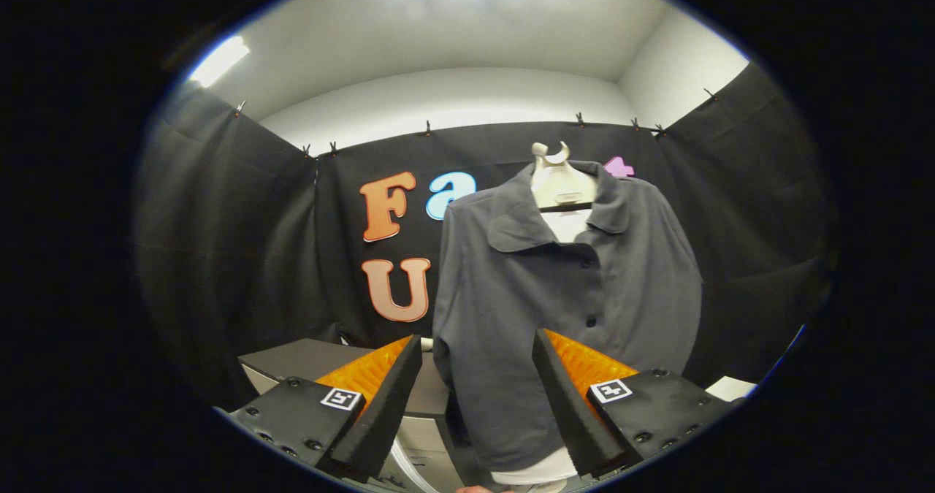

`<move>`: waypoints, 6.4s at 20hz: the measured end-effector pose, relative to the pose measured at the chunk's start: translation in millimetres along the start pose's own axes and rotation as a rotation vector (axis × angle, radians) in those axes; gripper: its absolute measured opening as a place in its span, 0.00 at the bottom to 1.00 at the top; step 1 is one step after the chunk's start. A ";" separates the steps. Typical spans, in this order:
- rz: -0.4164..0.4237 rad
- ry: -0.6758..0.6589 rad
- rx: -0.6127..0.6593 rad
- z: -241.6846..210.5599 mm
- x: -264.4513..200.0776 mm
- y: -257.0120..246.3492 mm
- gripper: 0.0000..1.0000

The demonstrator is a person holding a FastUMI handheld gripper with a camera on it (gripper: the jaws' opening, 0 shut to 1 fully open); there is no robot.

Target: Iron the clothes twice with a garment steamer, once on the left side and once on the right side.

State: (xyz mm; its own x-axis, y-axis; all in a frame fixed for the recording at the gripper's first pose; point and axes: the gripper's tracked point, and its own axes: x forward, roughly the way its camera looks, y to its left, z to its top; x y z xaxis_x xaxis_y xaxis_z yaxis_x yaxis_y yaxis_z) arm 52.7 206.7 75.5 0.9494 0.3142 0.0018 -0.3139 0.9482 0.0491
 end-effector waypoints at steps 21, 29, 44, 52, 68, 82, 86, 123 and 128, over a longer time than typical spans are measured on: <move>0.200 0.383 -0.248 -151.5 335.8 171.6 0.98; 0.154 0.650 -0.255 -221.9 354.4 155.6 0.97; 0.173 0.702 -0.183 -233.3 341.5 139.5 0.51; 0.224 0.496 -0.171 -176.0 287.8 156.4 0.43; 0.334 0.108 -0.125 -18.1 99.6 132.4 0.42; 0.092 -0.065 -0.102 23.1 -32.7 -44.0 0.42; 0.024 -0.072 -0.102 13.4 -69.2 -73.6 0.42; -0.088 -0.076 -0.077 -59.7 2.8 -84.0 0.42; -0.098 -0.058 -0.086 -70.0 -0.9 -88.1 0.42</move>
State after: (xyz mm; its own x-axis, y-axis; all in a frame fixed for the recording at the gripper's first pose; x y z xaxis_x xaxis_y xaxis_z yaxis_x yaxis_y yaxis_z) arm 78.5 126.2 1.3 0.9740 0.2187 0.0595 -0.2170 0.9756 -0.0342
